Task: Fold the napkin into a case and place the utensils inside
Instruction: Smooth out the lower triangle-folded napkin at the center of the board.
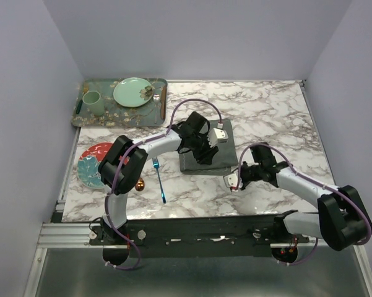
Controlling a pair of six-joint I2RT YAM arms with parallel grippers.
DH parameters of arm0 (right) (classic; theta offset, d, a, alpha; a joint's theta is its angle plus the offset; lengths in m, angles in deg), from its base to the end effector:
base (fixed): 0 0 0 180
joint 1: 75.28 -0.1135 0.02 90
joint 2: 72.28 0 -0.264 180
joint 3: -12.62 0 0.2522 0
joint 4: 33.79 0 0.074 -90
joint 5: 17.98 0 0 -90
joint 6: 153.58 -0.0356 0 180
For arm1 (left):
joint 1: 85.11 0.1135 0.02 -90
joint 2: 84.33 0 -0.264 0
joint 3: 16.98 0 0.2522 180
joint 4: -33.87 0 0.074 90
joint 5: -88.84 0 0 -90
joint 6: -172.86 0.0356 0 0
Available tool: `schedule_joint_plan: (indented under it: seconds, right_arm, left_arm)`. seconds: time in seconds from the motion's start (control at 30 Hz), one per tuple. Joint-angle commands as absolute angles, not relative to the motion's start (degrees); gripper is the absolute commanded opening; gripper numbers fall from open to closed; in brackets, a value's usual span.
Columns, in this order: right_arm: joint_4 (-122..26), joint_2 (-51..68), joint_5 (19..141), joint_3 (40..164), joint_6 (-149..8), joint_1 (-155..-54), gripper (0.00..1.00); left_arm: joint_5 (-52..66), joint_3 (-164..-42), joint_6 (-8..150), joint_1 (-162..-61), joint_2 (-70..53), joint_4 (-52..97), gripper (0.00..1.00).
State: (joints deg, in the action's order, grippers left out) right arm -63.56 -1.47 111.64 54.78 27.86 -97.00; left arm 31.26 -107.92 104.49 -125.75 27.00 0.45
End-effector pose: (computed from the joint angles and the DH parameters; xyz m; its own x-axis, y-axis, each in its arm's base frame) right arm 0.1845 0.0979 0.1555 0.6150 -0.5839 -0.5299 -0.7762 -0.3300 -0.5372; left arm 0.3016 -0.2840 0.1876 -0.2781 0.6487 -0.7084 0.9601 0.2100 -0.1846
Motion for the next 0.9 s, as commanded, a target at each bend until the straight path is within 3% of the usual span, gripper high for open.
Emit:
schedule_joint_plan:
  seconds: [0.0,0.37,0.63,0.77,0.87]
  right_arm:
    - [-62.23,-0.03,110.17,56.96,28.0,-97.52,0.1]
    - [-60.39,8.75,105.95,60.48,25.72,-97.96,0.09]
    - [-61.35,8.85,104.45,61.53,25.36,-98.57,0.09]
    - [-62.75,7.18,103.75,61.01,26.94,-98.57,0.09]
    - [-63.37,6.3,103.57,60.57,27.65,-98.57,0.09]
  left_arm:
    - [32.33,-106.32,106.15,-126.41,26.5,-0.98,0.57]
    - [31.27,-106.5,107.03,-127.91,27.82,-0.46,0.58]
    - [29.25,-107.2,107.91,-128.52,29.31,-0.98,0.57]
    - [28.11,-107.29,108.61,-128.61,30.19,-1.25,0.5]
    - [27.84,-107.11,109.14,-128.61,29.76,-1.34,0.38]
